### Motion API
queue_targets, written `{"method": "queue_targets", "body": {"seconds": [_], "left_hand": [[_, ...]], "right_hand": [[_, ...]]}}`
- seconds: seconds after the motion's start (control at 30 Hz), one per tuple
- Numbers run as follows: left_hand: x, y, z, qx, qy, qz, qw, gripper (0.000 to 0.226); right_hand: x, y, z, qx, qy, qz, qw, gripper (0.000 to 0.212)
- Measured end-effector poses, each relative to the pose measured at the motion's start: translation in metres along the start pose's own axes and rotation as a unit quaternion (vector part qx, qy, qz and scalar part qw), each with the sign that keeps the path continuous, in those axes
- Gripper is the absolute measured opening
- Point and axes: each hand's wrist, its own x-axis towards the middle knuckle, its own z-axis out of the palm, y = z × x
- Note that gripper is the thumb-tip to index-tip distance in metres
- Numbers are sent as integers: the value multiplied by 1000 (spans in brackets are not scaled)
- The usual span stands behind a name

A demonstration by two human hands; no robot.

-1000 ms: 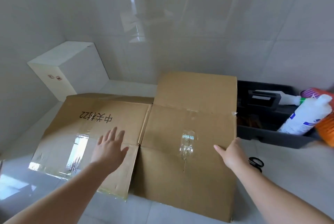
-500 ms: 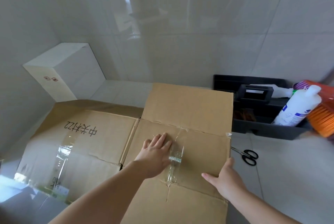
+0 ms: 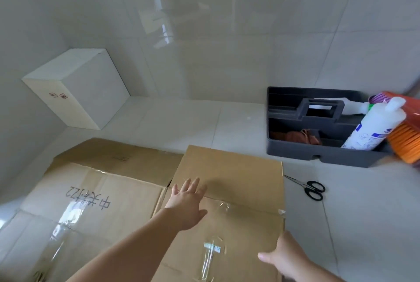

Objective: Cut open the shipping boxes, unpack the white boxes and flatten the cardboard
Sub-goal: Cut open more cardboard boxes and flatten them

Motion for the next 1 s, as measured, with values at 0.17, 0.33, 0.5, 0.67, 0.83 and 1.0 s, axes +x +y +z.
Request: {"method": "queue_targets", "body": {"seconds": [0.17, 0.33, 0.5, 0.67, 0.83, 1.0], "left_hand": [[2, -5, 9, 25, -21, 17, 999, 72], [-8, -12, 28, 33, -66, 13, 997, 73], [-8, -18, 47, 24, -79, 12, 997, 76], [-8, -28, 52, 9, -54, -4, 999, 74], [-41, -52, 61, -34, -58, -67, 995, 73], [-102, -82, 77, -81, -82, -180, 977, 71]], "right_hand": [[35, -25, -19, -52, 24, -33, 998, 98], [47, -52, 8, -214, -14, -97, 972, 86], [57, -56, 39, -267, -26, -152, 951, 84], [68, -63, 49, -322, -3, -182, 929, 85], [77, -86, 79, -370, -11, -261, 892, 92], [95, -104, 103, -413, -81, -220, 880, 108]]}}
